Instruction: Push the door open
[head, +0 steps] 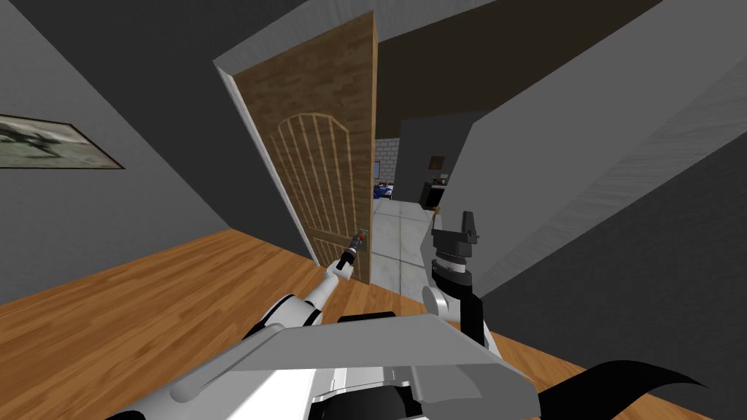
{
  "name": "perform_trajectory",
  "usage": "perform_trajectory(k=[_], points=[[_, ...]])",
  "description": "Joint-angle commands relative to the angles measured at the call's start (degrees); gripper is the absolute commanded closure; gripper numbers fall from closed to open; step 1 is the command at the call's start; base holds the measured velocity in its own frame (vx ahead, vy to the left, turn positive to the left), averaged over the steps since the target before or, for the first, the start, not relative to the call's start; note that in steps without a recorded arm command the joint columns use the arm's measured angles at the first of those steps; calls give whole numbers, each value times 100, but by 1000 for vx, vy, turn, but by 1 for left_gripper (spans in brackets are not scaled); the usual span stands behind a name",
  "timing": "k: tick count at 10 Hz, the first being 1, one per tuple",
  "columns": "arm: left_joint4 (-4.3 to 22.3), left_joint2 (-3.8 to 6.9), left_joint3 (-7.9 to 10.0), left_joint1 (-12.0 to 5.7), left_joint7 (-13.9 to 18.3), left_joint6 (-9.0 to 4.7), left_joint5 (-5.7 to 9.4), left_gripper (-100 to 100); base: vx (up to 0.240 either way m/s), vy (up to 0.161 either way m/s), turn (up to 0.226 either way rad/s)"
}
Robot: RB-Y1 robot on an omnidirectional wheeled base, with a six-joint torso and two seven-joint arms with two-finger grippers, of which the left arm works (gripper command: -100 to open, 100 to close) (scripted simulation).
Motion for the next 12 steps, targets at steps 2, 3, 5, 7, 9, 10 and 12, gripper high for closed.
perform_trajectory(k=[2,3,5,7,9,10,12], points=[[0,0,0,0,0,0,0,100,32,-15,2],[0,0,0,0,0,0,0,100,-20,13,-15],[0,0,0,0,0,0,0,100,-5,5,-7],[0,0,0,0,0,0,0,100,0,0,0],[-9,71,87,-26,-34,1,28,100,108,-92,27],[-8,88,111,-25,-44,1,35,100,132,-101,38],[-2,140,187,-20,-74,3,60,100,151,-112,30]])
